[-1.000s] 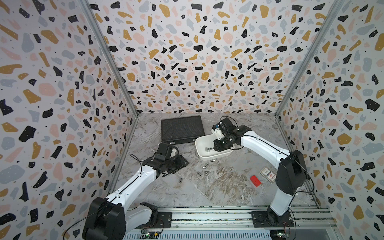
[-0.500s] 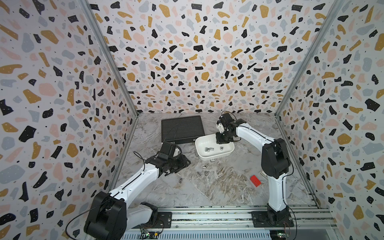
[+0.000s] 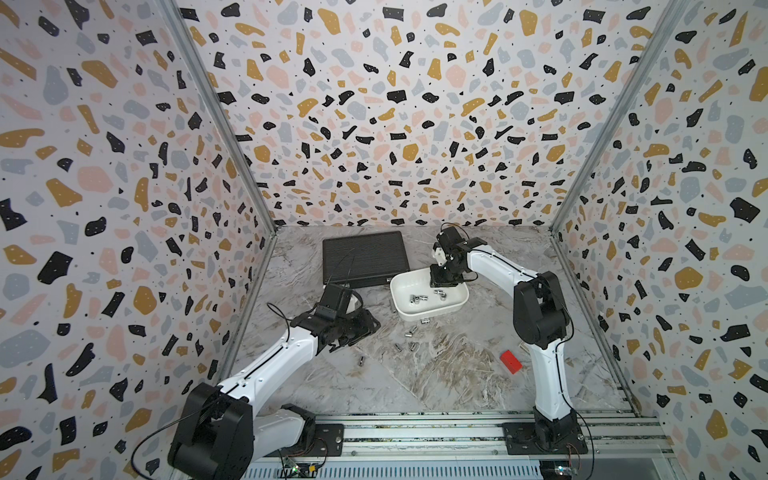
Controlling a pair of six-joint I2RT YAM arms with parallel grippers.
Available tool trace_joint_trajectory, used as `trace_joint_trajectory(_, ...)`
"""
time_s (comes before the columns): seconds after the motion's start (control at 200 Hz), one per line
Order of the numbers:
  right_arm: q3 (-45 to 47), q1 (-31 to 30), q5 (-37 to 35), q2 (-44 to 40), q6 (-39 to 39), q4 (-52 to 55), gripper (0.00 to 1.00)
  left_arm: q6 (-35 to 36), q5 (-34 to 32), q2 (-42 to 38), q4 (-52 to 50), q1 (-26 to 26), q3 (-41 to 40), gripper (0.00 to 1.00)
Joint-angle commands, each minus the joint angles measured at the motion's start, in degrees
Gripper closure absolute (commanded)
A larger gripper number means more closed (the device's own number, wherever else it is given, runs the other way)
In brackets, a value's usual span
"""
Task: Put the socket on the desktop into the storage box
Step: Place the socket head in the storage box.
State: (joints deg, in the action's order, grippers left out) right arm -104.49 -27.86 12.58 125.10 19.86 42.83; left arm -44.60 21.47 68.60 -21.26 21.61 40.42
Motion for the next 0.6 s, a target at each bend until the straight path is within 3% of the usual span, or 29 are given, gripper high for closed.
trace_joint_trajectory(0.0,-2.0,0.2,0.6,-2.4,0.4,1.2,0.64,0.9,-1.0,-0.7,-0.2,0.3,-0.5,0.49)
trace_joint_trajectory(0.32,-0.4,0.1,1.5,-6.1,0.8,0.8,0.64,1.2,-1.5,-0.7,-0.7,0.2,-0.6,0.49)
trace_joint_trajectory(0.596,6.7,0.0,3.4,-13.3,1.5,-2.1,0.63,3.3,-3.4,-0.6,-3.6,0.2,0.3,0.49)
